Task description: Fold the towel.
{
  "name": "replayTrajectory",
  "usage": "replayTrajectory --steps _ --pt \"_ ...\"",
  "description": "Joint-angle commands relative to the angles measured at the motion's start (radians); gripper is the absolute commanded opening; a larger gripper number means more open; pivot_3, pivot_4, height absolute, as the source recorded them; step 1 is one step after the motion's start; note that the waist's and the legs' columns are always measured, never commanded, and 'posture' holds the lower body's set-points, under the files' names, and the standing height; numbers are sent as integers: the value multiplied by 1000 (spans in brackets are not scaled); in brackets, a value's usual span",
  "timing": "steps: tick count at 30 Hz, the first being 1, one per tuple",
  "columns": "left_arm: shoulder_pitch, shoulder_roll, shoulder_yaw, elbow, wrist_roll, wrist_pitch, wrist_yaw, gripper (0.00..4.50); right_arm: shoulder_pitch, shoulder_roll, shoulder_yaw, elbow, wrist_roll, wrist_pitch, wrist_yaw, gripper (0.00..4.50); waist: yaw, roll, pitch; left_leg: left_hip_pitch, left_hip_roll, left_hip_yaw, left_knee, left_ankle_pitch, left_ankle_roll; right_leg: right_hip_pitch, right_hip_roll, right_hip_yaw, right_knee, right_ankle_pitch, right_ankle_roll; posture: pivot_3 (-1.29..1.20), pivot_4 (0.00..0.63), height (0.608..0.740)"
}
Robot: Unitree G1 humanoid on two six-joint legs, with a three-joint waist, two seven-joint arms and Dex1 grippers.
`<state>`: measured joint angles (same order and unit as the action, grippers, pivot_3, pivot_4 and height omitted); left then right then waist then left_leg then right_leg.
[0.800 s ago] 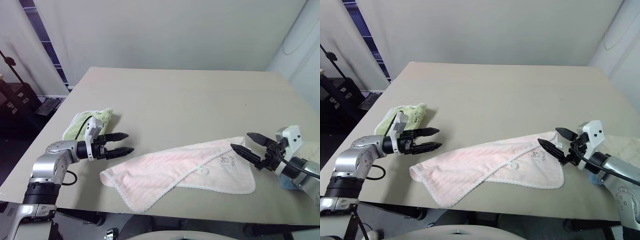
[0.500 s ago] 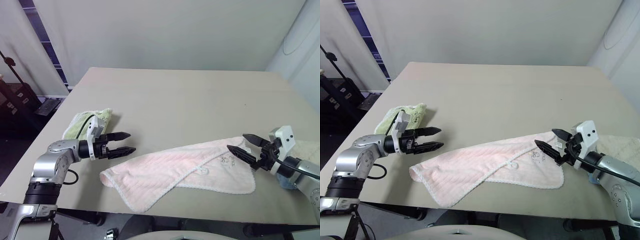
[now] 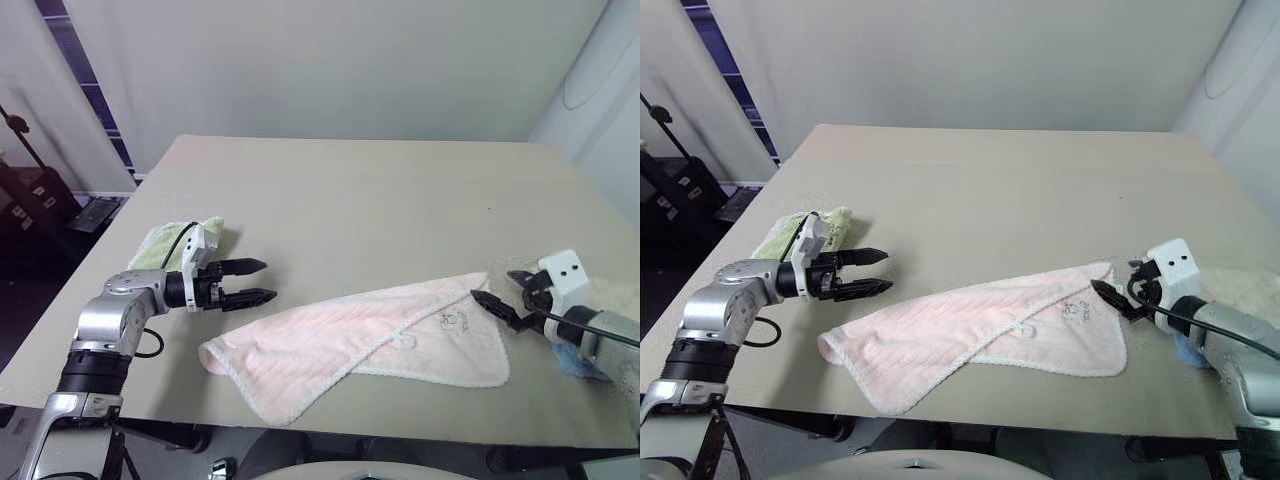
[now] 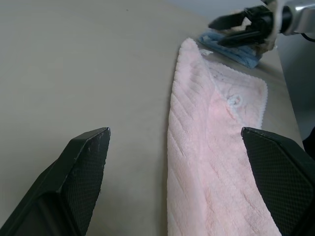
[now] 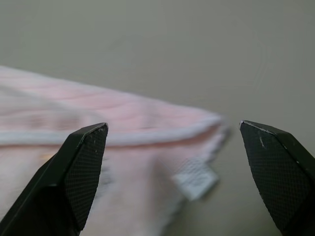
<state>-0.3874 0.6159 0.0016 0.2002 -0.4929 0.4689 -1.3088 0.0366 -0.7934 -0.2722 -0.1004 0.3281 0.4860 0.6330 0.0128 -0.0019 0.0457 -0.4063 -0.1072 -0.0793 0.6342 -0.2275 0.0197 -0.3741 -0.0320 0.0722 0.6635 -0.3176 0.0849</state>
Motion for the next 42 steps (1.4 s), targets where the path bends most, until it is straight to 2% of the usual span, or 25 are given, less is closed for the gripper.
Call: replayTrajectory --steps 1,6,14,23,29,35,39,42 --pt "-39 2 -8 6 13 -35 -17 4500 -47 -10 34 87 -104 -146 -16 4470 0 0 0 0 0 0 0 0 0 0 0 0 0 0 0 0 0 731" --pt "-17 6 -13 -10 12 -41 -27 4500 -93 -5 98 219 -207 -262 -25 4470 0 0 0 0 0 0 -1 1 2 0 1 0 1 2 3 0 0 731" --pt "50 20 11 -60 0 -36 -7 4500 -142 -1 135 305 -227 -332 22 4470 -1 0 0 1 0 -1 -1 2 1 0 1 0 3 2 3 0 0 731" --pt "108 5 6 -119 -7 -33 33 4500 -336 48 234 462 -282 -431 61 4470 -3 1 0 6 0 0 -1 2 0 2 1 0 3 1 -1 0 0 731" --pt "129 7 7 -142 -10 -32 47 4500 -401 53 283 591 -291 -441 153 4470 0 0 0 6 0 -1 -2 2 0 2 1 0 3 1 0 0 0 731" --pt "139 11 14 -145 -13 -35 57 4500 -423 40 249 674 -255 -400 205 4470 -1 0 0 10 0 -1 -2 1 -1 6 2 0 3 0 -1 0 0 731" --pt "140 8 15 -143 -13 -38 60 4500 -425 42 212 671 -217 -386 218 3278 -2 0 0 13 0 -1 -2 1 -2 9 1 0 2 0 -1 0 0 731" --pt "137 7 12 -139 -11 -41 60 4500 -417 46 193 646 -195 -369 216 2190 -3 1 0 13 0 -1 -2 1 -2 9 1 0 2 0 -1 0 0 731"
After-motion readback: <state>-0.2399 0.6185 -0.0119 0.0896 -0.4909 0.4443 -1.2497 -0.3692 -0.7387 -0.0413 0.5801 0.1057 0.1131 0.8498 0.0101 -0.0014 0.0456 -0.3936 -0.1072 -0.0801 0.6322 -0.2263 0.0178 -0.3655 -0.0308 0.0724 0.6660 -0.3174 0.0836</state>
